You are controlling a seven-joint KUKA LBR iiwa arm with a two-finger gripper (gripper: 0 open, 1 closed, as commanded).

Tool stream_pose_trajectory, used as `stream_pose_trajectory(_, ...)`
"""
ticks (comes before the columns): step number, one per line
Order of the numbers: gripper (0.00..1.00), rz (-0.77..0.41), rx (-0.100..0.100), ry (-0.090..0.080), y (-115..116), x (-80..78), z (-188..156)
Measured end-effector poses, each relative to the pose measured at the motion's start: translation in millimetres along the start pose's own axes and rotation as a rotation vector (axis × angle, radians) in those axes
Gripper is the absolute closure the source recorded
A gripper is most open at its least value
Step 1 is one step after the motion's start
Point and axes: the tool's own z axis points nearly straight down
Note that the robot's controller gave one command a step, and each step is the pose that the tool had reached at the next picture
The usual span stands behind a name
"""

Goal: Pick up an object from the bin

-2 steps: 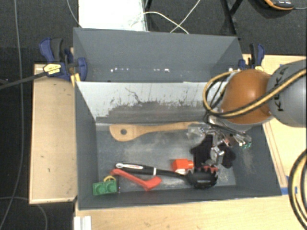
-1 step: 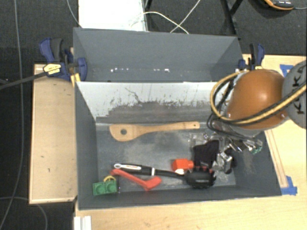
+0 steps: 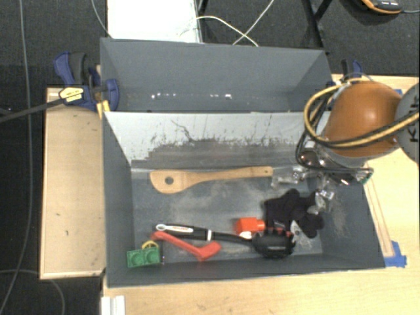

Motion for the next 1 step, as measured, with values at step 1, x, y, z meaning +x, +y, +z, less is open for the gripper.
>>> stream_pose_trajectory(1, 0.0, -0.253, 0.006, -0.008, -17.5, 1.0, 29.5)
